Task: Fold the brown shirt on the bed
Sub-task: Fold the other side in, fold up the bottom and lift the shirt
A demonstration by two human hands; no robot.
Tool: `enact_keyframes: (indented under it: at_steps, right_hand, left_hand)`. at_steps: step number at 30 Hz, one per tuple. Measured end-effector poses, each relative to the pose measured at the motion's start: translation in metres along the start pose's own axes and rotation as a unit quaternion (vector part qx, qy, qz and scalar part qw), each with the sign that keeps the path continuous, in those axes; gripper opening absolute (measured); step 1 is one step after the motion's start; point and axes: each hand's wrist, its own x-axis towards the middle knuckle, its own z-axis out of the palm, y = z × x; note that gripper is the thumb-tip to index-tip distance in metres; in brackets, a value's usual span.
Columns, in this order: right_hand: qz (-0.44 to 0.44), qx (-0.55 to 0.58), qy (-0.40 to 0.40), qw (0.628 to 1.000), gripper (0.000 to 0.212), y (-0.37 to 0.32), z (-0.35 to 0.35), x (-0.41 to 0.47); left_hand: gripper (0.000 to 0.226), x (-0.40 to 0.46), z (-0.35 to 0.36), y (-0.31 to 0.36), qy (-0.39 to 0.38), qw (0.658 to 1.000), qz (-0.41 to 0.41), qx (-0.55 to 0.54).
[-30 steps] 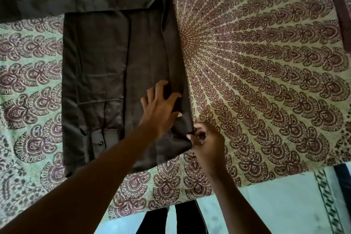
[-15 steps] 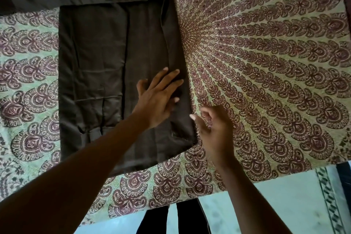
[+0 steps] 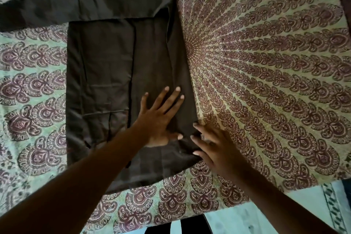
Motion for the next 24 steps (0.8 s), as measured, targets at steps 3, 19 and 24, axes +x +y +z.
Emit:
enact_keyframes:
  at_steps: [3,19,24]
  right_hand:
    - [-0.012,0.04,0.066,0.997,0.037,0.002,-0.003,0.002]
    - [0.018,-0.056,0.142,0.988,0.048,0.039,0.002,0.134]
    - [0.031,-0.026,0.098,0.994,0.053,0.001,0.018,0.048]
  left_hand:
    - [0.116,-0.011,0.009,0.002,0.019,1.0,0.008,-0.01]
    - [0.062,0.093,-0.025,-0.046,0.117,0.993,0.016,-0.001]
    - [0.068,0.047,0.0,-0.022,0.114,0.993,0.038,-0.007]
